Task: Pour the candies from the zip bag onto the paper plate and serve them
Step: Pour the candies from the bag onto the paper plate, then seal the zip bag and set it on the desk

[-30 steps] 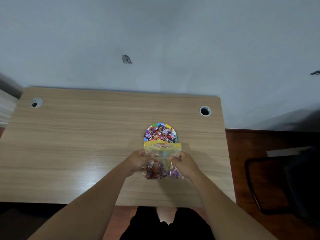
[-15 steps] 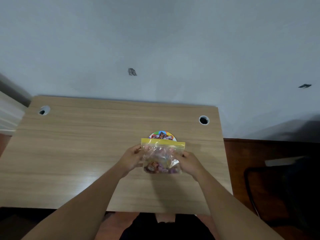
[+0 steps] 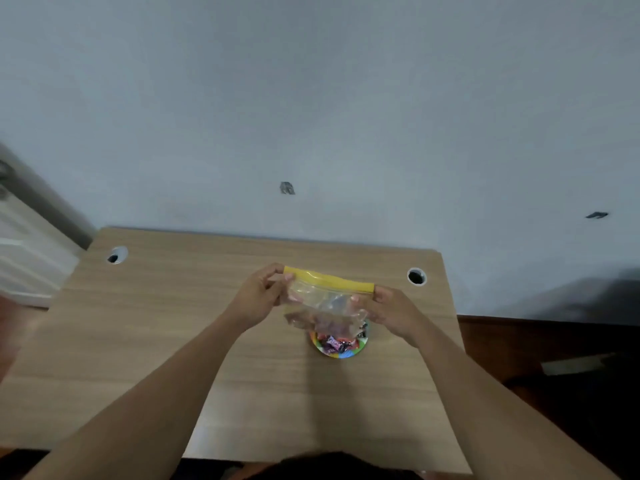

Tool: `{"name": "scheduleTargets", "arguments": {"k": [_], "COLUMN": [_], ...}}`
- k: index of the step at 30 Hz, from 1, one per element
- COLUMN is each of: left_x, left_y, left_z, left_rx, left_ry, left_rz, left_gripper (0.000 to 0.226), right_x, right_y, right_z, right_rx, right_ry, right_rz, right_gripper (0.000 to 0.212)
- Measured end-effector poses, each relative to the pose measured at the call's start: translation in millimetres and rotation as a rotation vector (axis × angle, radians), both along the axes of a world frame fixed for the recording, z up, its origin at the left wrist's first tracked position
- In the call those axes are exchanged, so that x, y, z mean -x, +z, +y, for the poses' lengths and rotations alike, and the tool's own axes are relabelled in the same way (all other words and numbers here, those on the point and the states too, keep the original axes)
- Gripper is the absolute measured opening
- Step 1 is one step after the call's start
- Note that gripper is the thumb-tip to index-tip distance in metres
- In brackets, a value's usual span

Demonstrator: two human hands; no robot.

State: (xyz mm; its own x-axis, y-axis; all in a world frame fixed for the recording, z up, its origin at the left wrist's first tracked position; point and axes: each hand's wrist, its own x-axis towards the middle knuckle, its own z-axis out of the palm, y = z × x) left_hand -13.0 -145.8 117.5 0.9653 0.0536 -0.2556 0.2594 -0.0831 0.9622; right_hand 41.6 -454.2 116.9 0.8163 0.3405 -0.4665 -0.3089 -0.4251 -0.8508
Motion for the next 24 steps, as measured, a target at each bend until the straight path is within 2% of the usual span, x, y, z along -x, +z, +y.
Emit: {"name": "scheduleTargets", "arguments": {"k": [3,8,9,12,16,18,20,24], "left_x": [-10.8,-24.5,-25.9,-28.6,-33.8,-36.1,-37.5,-45.2], "left_y": [8.4,20.8,21.3,25.7,30.5,35.4,42.0,43.0], "left_z": [12.8,28.5,30.3,31.5,30.2,28.2,26.3,32.9], "left_rx": [-0.052,-0.264,-0.296,-0.366,-0.447,-0.417,-0.340,-0.129], "left_ry": [0.011,0.138,0.146,0.145,0.062,0.010,-0.002,0.086], "left_rz": [-0.050,-0.138,-0.152,-0.176,-0.219,-0.247,-0.252,-0.252], "left_gripper": [0.014,0.024,0.023,0.020,0.022,0.014,0.011,0.009], "right_x": [-11.8,-27.9,-30.6,-37.1,-38.8,-41.1,-44.7,-50.8], "right_y": [11.2,34.2,37.4,46.8,66.3,72.8,75.7,86.0], "right_z": [8.4,26.9,31.4,48.2,79.1,96.9,111.0,123.9], "right_rx": [-0.016,0.106,0.150,0.287,0.318,0.329,0.336,0.282], "right_ry": [0.029,0.154,0.198,0.339,0.405,0.435,0.430,0.374], "right_rz": [-0.041,-0.099,-0.124,-0.203,-0.288,-0.385,-0.486,-0.530], "right_gripper": [0.025,0.020,0.027,0.045,0.039,0.029,0.032,0.027]}}
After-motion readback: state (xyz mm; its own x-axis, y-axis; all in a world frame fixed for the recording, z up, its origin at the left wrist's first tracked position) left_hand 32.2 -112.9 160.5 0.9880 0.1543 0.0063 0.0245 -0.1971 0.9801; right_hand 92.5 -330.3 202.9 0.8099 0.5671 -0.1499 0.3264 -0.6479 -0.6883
